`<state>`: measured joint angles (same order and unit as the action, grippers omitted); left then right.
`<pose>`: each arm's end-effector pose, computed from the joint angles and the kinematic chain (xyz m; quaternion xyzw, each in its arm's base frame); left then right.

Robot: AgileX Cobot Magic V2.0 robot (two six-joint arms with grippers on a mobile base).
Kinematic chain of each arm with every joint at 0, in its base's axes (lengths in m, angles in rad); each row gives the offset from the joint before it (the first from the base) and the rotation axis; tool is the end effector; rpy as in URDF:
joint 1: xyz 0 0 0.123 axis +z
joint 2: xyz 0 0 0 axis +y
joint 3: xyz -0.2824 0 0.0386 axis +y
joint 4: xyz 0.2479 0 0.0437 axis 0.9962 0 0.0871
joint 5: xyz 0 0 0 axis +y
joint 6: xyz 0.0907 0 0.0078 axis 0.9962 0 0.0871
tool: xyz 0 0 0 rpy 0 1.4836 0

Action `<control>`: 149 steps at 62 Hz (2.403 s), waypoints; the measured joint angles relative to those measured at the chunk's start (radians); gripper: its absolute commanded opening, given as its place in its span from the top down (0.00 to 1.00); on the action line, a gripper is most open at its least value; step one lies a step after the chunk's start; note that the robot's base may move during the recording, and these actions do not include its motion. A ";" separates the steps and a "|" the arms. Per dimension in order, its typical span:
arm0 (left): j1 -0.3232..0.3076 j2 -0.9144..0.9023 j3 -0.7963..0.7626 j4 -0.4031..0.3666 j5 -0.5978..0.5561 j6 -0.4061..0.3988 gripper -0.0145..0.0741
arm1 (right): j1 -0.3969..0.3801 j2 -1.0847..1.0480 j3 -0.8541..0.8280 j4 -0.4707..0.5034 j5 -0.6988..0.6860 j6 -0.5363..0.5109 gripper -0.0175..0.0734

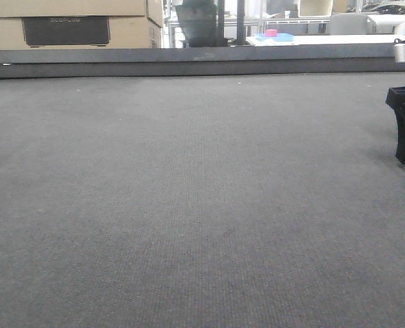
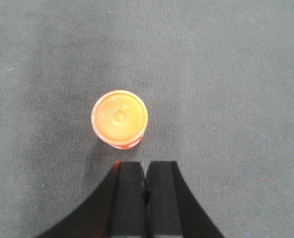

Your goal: Place cylindrical capacitor in blue bin on shelf

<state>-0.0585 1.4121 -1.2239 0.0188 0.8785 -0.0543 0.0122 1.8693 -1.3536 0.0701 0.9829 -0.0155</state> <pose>0.2954 -0.0160 0.3289 0.0056 0.9566 -0.0078 0.2914 0.3715 0.0098 0.2076 0.0033 0.9964 0.0305 0.0796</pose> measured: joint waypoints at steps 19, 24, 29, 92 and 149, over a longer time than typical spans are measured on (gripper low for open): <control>0.000 0.000 0.000 0.000 0.002 0.000 0.96 | 0.000 0.000 0.000 0.002 0.004 0.000 0.99; 0.000 0.000 0.000 0.000 0.004 0.000 0.96 | 0.000 0.000 0.000 0.002 0.005 0.000 0.99; 0.000 0.000 0.000 0.000 -0.001 0.000 0.94 | 0.000 0.000 0.000 0.002 0.005 0.000 0.99; 0.000 0.203 -0.064 0.084 -0.030 0.000 0.23 | 0.000 0.000 -0.002 0.030 0.021 0.000 0.99; 0.000 0.341 -0.068 0.119 -0.102 -0.020 0.25 | 0.000 0.001 -0.005 0.034 0.025 0.000 0.99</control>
<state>-0.0585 1.7534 -1.2923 0.1379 0.7765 -0.0747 0.0122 1.8700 -1.3582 0.1039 1.0074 -0.0155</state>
